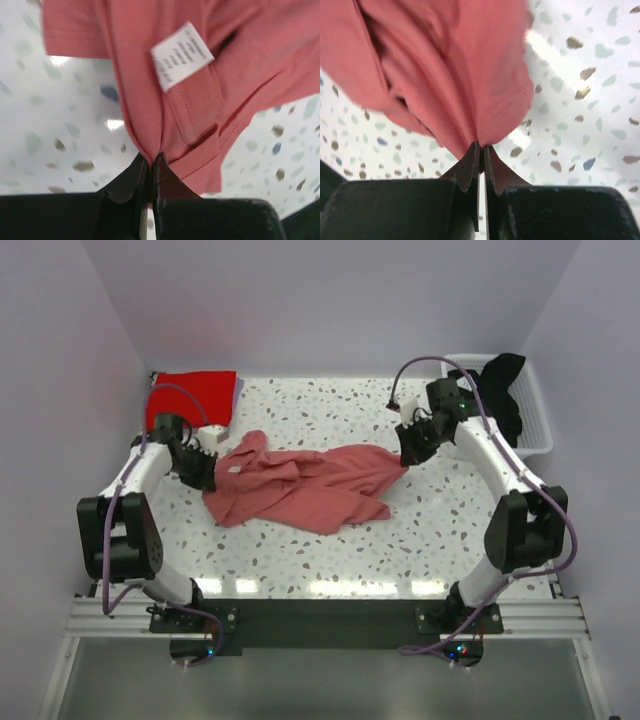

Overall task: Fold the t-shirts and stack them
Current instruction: Flatten the tshirt out

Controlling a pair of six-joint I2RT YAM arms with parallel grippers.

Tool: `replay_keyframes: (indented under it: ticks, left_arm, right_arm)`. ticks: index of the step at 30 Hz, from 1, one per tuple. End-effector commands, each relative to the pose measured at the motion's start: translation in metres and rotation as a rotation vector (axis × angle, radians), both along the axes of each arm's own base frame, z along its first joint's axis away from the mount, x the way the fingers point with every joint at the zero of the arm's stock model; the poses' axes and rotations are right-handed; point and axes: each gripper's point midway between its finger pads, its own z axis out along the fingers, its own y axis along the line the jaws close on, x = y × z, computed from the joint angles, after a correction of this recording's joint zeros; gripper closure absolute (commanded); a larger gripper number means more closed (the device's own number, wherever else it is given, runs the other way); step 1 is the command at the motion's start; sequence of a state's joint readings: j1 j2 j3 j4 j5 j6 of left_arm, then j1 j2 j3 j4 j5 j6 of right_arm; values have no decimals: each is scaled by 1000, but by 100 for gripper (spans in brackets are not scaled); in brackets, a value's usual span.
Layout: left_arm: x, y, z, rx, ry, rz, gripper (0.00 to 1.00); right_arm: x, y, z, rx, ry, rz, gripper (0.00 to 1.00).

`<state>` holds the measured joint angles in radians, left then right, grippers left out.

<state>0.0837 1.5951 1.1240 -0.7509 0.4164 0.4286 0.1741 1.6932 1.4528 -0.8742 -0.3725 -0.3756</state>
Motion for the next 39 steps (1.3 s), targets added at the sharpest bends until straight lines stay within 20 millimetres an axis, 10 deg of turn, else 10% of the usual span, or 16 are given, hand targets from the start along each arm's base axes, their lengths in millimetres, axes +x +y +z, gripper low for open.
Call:
replay_keyframes:
  ticks: [1, 4, 7, 9, 10, 14, 21, 32, 39]
  left_arm:
    - [-77, 32, -41, 127, 215, -113, 100]
    - [-94, 42, -51, 127, 254, -131, 64]
    - [-81, 47, -34, 70, 197, -123, 42]
    - [-62, 36, -14, -20, 124, -138, 31]
    - [-44, 36, 1, -32, 74, -145, 30]
    - [12, 28, 36, -94, -72, -116, 28]
    - [76, 30, 32, -87, -90, -21, 29]
    - [108, 16, 9, 30, -88, -50, 24]
    - [85, -10, -4, -46, 2, -77, 25]
  right_arm:
    - [-71, -10, -17, -119, 152, 219, 100]
    - [-118, -7, -32, -140, 254, 409, 100]
    - [-147, -13, -38, -139, 374, 472, 67]
    - [-139, -14, -34, -131, 360, 460, 29]
    - [-125, -15, -33, -116, 315, 419, 26]
    - [-69, -10, -23, -67, 212, 212, 32]
    - [4, -20, -62, -166, 139, 49, 53]
    - [-9, -32, -133, -301, 216, 185, 46]
    - [-18, -35, -138, -318, 227, 215, 61]
